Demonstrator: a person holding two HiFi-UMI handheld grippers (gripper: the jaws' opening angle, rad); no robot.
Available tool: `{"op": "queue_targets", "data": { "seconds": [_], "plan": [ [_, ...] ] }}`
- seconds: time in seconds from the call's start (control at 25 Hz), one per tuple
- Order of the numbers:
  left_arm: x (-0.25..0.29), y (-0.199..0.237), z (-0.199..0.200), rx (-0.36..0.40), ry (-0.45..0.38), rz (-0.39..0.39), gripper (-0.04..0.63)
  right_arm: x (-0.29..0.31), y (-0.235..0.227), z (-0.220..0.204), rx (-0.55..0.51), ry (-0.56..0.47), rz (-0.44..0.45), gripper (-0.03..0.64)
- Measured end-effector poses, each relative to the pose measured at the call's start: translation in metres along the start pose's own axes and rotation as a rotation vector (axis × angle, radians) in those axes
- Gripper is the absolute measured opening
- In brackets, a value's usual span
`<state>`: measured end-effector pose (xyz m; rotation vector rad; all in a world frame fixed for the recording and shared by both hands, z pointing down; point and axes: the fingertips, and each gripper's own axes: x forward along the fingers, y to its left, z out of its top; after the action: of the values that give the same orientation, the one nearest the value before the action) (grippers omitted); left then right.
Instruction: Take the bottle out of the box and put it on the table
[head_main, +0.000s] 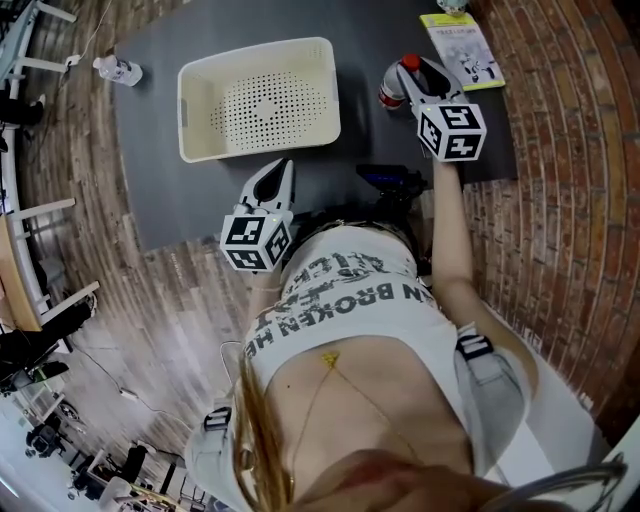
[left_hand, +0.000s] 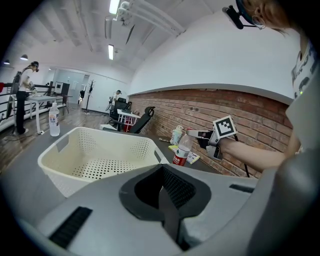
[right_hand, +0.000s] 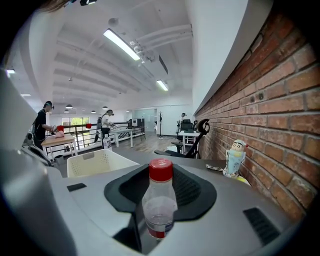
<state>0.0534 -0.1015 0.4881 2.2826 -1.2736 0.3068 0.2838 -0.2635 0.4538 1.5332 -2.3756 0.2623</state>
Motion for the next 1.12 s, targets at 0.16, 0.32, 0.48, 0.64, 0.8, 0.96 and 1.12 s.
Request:
{"op": "queue_targets", "data": {
  "seconds": [0.16,0.32,0.48,0.64,0.8,0.96,1.12],
  "plan": [
    [0.0,-0.001,0.0,0.0,0.001,-0.003,0.005,0.003,-0.003,-0.009,-0.002,0.016,-0.012,0.14],
    [0.001,-0.002,-0.001,-0.001,0.001,-0.004,0.005,0.003,-0.005,-0.022,-0.002,0.039,-0.018,0.14],
    [-0.001,0.001,-0.002,-0.001,0.001,-0.001,0.005,0.004,-0.004,-0.033,0.0,0.06,-0.02,0.14],
    [-0.003,0.002,-0.002,-0.001,0.002,0.003,0.005,0.003,-0.003,-0.038,-0.004,0.057,-0.023,0.14],
    [-0.003,0.005,-0.001,0.002,0.005,0.005,0.005,-0.001,0.0,-0.037,-0.013,0.039,-0.025,0.14],
    [0.0,0.005,0.001,0.008,0.011,-0.005,0.005,-0.007,-0.001,-0.041,-0.007,0.021,-0.041,0.14],
    [0.004,0.002,0.003,0.014,0.012,-0.015,0.005,-0.007,0.0,-0.04,-0.008,-0.002,-0.048,0.14]
  ]
}}
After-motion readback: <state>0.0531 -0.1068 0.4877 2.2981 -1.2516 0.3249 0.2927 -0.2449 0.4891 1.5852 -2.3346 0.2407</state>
